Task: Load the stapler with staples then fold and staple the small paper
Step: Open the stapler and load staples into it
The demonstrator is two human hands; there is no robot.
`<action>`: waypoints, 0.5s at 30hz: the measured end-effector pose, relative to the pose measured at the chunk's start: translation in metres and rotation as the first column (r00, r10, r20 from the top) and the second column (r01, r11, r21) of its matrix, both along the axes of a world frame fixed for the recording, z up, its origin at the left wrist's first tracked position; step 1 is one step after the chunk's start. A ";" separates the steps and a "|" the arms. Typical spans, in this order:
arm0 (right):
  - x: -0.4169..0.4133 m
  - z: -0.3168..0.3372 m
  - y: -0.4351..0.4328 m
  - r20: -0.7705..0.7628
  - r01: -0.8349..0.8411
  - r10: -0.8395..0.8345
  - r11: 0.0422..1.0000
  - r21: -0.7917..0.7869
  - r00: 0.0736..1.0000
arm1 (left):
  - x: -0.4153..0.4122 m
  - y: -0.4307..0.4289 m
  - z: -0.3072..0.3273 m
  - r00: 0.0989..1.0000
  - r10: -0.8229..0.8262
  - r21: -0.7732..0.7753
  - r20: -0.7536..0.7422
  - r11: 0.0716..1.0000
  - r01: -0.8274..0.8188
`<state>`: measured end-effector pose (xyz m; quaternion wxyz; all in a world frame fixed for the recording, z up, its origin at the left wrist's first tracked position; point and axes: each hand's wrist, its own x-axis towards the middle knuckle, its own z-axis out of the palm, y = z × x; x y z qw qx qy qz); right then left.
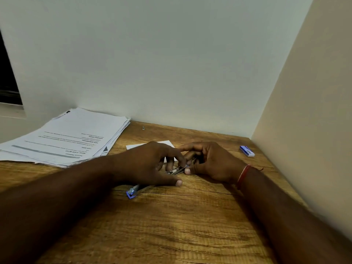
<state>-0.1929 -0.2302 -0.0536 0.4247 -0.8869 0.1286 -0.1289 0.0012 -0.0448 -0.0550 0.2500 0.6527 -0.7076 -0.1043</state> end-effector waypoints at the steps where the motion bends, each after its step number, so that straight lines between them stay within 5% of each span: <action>1: 0.000 0.001 0.001 0.002 0.002 -0.002 1.000 0.001 1.000 | 0.000 0.000 0.000 1.000 -0.002 -0.006 0.005 1.000 0.002; 15: 0.005 0.003 0.012 0.017 0.002 -0.002 1.000 -0.017 1.000 | -0.003 -0.009 -0.009 0.999 0.039 -0.057 0.021 0.998 -0.038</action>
